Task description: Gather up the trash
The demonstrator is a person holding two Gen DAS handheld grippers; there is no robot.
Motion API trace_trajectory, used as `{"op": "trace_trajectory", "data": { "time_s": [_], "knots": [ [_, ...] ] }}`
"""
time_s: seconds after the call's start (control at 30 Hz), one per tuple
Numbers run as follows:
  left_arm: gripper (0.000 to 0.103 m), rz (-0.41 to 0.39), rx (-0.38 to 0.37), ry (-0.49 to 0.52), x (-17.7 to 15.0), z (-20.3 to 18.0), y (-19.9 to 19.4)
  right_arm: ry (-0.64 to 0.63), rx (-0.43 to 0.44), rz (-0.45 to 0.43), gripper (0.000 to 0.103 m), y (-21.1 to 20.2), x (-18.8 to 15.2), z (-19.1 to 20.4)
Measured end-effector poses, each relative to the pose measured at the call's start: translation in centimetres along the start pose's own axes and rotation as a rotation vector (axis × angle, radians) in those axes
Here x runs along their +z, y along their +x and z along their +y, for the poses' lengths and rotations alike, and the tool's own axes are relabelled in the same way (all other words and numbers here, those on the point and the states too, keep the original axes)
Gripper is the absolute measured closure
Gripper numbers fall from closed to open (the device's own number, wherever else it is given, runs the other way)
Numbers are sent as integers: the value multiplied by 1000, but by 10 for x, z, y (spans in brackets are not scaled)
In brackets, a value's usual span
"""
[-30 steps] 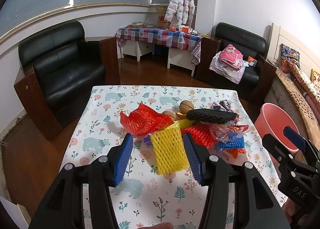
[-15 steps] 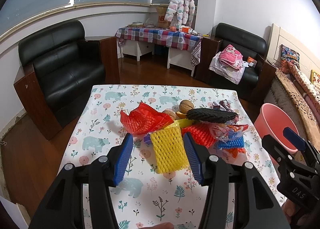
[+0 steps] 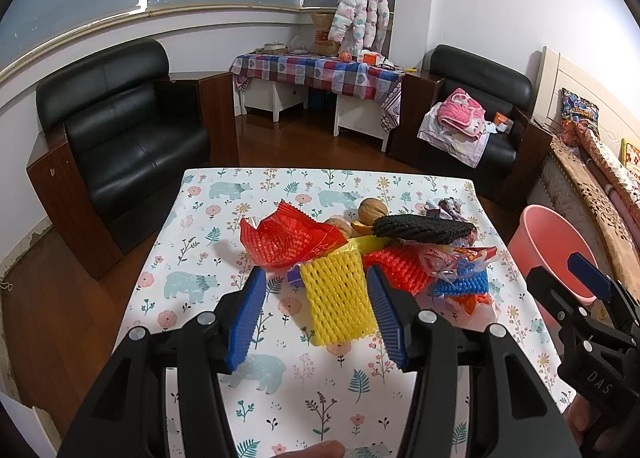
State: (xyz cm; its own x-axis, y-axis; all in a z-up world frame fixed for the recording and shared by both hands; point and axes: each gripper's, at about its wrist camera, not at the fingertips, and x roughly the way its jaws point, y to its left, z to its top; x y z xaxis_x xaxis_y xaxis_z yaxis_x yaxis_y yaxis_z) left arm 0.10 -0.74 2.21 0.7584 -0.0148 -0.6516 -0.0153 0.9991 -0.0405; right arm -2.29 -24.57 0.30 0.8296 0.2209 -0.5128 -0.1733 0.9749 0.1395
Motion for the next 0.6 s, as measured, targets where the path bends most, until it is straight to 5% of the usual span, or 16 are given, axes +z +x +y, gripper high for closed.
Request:
{"op": "trace_trajectory", "data": {
  "time_s": [0.6],
  "knots": [
    [51, -18, -5, 1, -6, 1, -7, -1, -12, -3, 14, 0, 0, -11]
  ]
}}
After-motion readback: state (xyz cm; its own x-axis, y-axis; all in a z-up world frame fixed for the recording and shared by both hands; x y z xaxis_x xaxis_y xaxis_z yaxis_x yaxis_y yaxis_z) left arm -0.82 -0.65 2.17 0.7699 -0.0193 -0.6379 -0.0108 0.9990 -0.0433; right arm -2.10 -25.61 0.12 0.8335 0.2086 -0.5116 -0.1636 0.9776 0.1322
